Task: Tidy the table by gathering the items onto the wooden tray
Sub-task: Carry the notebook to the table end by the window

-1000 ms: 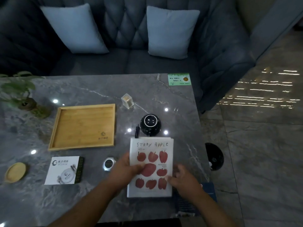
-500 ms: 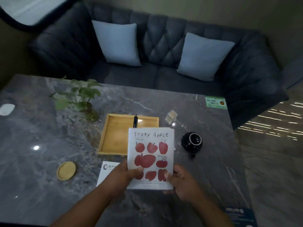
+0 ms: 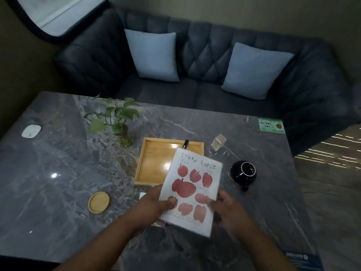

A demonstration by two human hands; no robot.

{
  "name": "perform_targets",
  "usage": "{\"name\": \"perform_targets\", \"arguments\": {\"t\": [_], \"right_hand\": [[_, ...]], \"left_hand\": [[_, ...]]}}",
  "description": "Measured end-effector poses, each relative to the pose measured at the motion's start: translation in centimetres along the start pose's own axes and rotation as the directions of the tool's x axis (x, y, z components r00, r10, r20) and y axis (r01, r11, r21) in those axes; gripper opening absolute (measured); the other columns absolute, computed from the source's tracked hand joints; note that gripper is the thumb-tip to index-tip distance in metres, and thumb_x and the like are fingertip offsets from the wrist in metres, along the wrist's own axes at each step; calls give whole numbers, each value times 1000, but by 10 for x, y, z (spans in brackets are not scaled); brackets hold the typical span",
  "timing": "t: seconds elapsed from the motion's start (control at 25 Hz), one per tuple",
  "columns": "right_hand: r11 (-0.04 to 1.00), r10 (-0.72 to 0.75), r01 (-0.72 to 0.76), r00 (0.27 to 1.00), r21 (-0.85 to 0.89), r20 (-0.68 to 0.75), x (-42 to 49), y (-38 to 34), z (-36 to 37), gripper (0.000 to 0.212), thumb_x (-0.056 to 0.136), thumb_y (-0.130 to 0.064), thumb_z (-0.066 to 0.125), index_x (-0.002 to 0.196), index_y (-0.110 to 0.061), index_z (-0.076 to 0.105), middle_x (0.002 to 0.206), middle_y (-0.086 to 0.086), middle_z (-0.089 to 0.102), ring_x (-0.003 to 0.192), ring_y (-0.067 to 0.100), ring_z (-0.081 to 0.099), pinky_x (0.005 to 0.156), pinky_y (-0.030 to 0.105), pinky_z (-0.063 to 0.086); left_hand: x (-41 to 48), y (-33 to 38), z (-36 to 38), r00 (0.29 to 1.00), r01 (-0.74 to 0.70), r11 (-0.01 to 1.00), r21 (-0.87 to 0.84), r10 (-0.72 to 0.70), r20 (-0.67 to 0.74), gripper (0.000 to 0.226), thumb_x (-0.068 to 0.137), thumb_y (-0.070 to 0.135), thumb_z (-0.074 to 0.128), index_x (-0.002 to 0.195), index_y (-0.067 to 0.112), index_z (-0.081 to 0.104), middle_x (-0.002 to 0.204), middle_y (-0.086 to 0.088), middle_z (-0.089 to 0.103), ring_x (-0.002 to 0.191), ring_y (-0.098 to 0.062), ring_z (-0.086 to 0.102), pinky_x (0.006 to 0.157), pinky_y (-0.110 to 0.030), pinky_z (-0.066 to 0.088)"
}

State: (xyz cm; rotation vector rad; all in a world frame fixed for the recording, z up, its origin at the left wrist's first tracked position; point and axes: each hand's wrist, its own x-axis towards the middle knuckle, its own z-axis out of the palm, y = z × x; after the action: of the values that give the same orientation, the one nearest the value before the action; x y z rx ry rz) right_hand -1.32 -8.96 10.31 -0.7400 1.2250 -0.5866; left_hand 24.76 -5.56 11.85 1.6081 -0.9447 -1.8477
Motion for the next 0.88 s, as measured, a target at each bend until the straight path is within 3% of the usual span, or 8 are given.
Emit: {"name": "perform_targets", "arguments": {"t": [0.12, 0.28, 0.4, 0.52, 0.6, 0.72, 0.88], "right_hand": [[985, -69, 81, 994, 154, -84, 2, -22, -25, 19, 94, -15, 67, 111, -21, 70, 113, 15, 76, 99, 38, 74, 73, 46, 62], [962, -103, 135, 984, 235, -147, -4, -35, -53, 22, 98, -9, 61, 113, -24, 68, 112, 14, 76, 97, 38, 75, 73, 50, 62], [943, -97, 145, 981, 299, -170, -10, -31, -48, 27, 99, -6, 58, 123, -17, 61, 115, 16, 75, 100, 40, 73, 77, 55, 61], [935, -92, 136, 985, 328, -148, -13, -29, -23, 28, 99, -3, 57, 124, -14, 58, 116, 18, 74, 101, 41, 73, 76, 53, 61], [951, -92, 130, 985, 281, -146, -9, -29, -4, 27, 99, -4, 57, 125, -12, 57, 115, 18, 75, 101, 41, 73, 80, 56, 61], [984, -54, 76, 989, 162, -137, -1, -26, 33, 25, 99, -10, 60, 123, -14, 57, 110, 18, 76, 97, 42, 74, 86, 67, 56], [995, -8, 18, 994, 99, -107, 19, -18, 104, 20, 101, -15, 58, 120, -10, 61, 107, 21, 76, 93, 44, 74, 70, 52, 62]], "left_hand": [[6, 9, 11, 997, 11, 1000, 12, -12, 81, 43, 85, 49, 77, 125, 32, 68, 115, -4, 80, 102, -31, 77, 77, -45, 62], [18, 12, 39, 999, 22, 987, -161, -28, -35, 59, 74, 49, 87, 120, 16, 72, 111, -13, 80, 93, -28, 79, 65, -33, 60], [22, 8, 46, 998, 30, 884, -467, -51, -32, 45, 82, 31, 86, 121, 13, 74, 124, -21, 75, 112, -38, 73, 84, -44, 63], [19, -2, 34, 999, 46, 761, -647, -47, 15, 40, 85, 24, 84, 123, 12, 74, 132, -23, 70, 121, -43, 68, 95, -57, 59], [14, -13, 18, 997, 70, 747, -661, -44, 56, 41, 86, 24, 84, 124, 11, 74, 134, -24, 69, 123, -44, 66, 98, -62, 56], [5, -29, -24, 997, 78, 810, -581, -76, 27, 36, 87, 28, 82, 120, 15, 76, 131, -23, 70, 119, -44, 69, 101, -67, 52], [-14, -41, -110, 997, 21, 849, -528, -54, -48, 44, 85, 29, 83, 125, 13, 73, 129, -24, 71, 118, -46, 69, 103, -69, 50]]}}
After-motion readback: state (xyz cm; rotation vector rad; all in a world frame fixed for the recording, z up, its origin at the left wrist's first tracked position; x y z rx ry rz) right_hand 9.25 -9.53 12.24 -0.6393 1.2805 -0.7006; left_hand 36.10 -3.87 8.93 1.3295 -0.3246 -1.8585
